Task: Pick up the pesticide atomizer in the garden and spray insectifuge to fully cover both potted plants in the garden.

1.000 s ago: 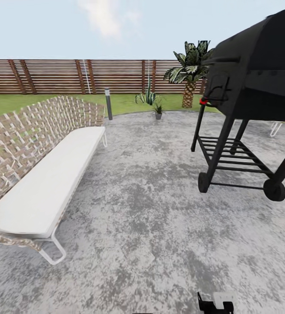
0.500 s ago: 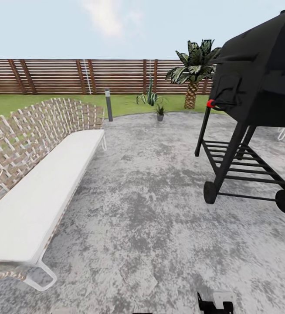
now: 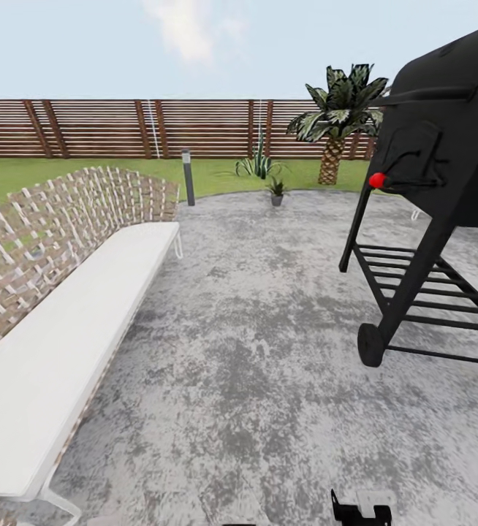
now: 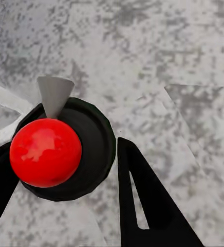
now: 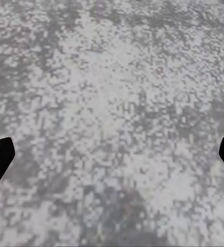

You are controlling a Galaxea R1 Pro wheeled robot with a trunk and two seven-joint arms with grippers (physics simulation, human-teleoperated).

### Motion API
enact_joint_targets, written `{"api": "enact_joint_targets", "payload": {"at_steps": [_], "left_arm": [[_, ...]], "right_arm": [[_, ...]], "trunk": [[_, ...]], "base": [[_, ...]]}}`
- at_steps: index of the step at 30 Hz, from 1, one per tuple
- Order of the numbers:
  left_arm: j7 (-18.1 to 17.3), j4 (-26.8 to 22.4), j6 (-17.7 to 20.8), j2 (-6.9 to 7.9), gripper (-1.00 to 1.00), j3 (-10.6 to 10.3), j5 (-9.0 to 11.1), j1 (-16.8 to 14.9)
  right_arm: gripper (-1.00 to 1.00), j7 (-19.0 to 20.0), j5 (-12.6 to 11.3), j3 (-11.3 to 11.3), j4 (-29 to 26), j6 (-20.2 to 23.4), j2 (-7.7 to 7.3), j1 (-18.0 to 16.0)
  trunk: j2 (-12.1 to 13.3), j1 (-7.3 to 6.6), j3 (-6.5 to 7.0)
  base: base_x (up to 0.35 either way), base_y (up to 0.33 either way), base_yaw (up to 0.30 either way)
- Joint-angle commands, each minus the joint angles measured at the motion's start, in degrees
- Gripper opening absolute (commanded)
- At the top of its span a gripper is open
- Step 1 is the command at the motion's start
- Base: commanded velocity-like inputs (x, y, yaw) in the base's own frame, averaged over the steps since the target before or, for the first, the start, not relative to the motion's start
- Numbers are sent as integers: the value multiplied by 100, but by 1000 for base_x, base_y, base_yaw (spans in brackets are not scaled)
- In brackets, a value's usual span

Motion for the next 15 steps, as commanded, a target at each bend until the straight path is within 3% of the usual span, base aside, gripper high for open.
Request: {"api": "enact_joint_targets", "payload": {"at_steps": [1, 15], "left_arm": [[2, 5, -20, -1, -100, 31, -18, -3], [2, 5, -20, -1, -100, 31, -22, -3]], "right_arm": [[100, -18, -42, 51, 4, -12, 0, -2], [100, -20, -38, 54, 7, -12, 0, -2]], "trunk": [[-1, 2, -5], [-1, 2, -5]], "base": [[343, 0, 0], [343, 53, 0]]}}
